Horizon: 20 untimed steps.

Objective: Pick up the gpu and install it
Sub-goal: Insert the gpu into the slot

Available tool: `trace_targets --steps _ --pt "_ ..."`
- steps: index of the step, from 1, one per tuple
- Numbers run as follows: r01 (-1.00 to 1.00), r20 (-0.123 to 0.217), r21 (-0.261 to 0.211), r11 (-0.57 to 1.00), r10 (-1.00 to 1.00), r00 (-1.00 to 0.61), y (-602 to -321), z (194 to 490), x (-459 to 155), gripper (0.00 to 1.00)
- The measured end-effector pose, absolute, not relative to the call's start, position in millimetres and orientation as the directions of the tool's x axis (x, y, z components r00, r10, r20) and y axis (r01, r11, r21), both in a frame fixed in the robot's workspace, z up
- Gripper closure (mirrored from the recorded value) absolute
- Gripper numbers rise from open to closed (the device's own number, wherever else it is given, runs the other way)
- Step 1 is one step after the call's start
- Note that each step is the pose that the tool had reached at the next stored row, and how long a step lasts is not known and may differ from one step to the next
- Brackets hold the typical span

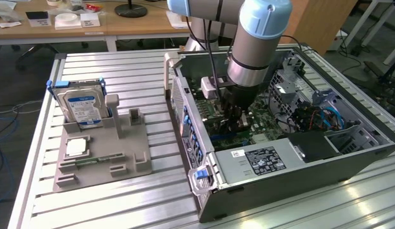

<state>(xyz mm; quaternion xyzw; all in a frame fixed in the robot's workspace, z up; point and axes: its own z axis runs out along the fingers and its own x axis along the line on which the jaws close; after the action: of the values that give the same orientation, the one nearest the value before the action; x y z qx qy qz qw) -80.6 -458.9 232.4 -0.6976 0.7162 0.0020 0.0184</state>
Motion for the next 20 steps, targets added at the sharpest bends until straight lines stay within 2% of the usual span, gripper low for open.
trace_targets --steps 20 --pt "-0.999 -0.029 -0.023 0.027 -0.999 -0.027 -459.2 223.8 -80.6 0.72"
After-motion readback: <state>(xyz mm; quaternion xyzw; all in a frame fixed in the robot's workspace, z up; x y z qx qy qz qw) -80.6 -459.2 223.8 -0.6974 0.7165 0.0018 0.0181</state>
